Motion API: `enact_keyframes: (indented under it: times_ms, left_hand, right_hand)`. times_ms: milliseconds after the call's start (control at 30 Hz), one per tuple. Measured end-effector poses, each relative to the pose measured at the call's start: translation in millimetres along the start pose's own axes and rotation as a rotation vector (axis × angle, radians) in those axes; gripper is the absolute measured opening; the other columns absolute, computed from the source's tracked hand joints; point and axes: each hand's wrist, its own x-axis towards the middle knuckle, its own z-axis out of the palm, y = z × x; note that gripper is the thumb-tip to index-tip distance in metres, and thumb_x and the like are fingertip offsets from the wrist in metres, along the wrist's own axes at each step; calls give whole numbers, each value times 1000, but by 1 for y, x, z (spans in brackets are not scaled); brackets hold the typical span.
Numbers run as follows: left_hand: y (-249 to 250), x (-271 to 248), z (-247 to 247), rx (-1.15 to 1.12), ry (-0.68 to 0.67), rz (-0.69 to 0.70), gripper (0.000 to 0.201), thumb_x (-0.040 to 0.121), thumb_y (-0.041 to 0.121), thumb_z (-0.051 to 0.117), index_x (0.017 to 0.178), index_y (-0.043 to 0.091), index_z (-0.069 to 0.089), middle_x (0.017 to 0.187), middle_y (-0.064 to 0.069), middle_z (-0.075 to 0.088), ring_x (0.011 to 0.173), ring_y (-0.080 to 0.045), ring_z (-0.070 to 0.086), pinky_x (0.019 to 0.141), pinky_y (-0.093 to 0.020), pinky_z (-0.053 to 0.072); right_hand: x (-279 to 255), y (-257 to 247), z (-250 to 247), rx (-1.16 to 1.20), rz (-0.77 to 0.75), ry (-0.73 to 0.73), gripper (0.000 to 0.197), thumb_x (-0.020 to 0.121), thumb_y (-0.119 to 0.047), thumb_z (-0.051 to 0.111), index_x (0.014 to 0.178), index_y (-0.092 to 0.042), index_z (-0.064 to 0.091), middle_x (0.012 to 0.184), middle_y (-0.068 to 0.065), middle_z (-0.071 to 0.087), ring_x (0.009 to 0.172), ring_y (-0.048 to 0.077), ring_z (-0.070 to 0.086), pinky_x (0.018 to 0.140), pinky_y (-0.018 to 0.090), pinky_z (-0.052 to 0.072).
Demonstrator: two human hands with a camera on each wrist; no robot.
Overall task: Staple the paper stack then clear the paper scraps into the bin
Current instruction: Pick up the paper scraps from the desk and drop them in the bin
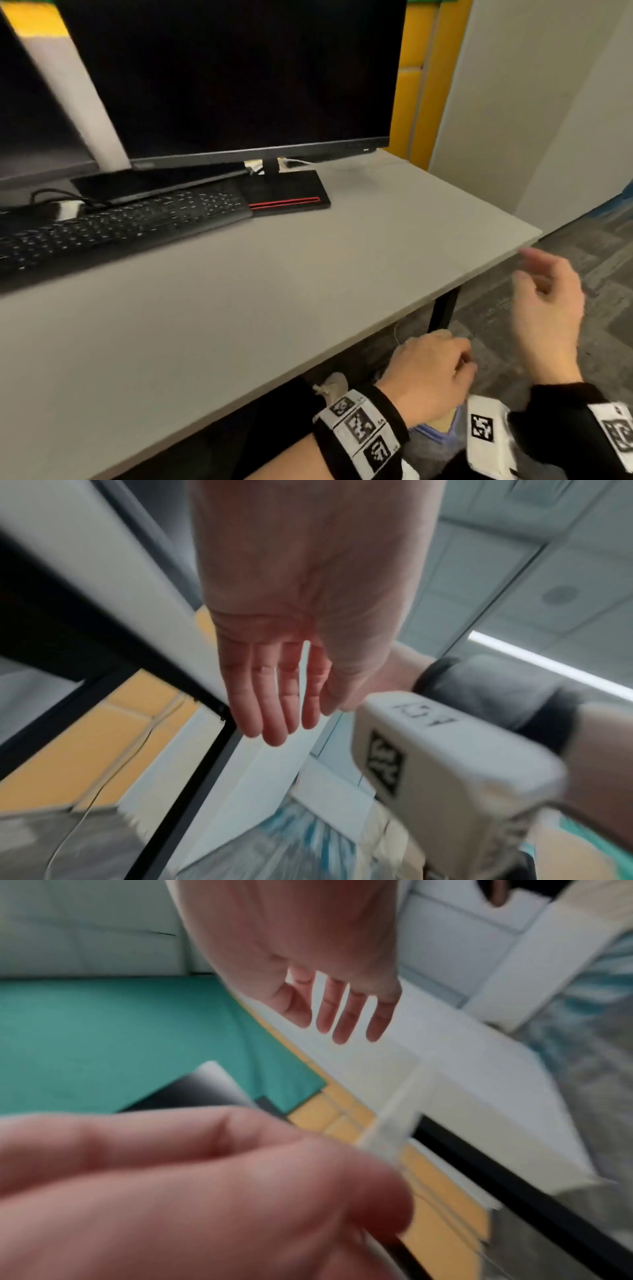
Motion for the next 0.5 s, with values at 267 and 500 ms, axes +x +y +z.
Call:
enact_keyframes:
  times_ms: [267, 500]
  left_hand:
    - [-35, -122, -118, 124, 326, -100, 23, 96, 34, 45, 102, 22, 64, 99, 7, 64, 73, -5, 51, 73, -26, 45]
    - [-85, -196, -185, 197, 573, -340, 18, 94, 35, 50, 94, 27, 67, 86, 14, 64, 70, -6, 60, 73, -27, 50]
  right_hand:
    - [-34, -124, 111, -282, -493, -886, 20, 92, -23, 54, 110, -23, 64, 108, -4, 59, 96, 13, 59, 75, 17, 44]
    - [-99, -137, 193, -672, -946, -1317, 31, 92, -16, 43, 116, -24, 62, 114, 0, 56, 104, 23, 57, 85, 38, 43]
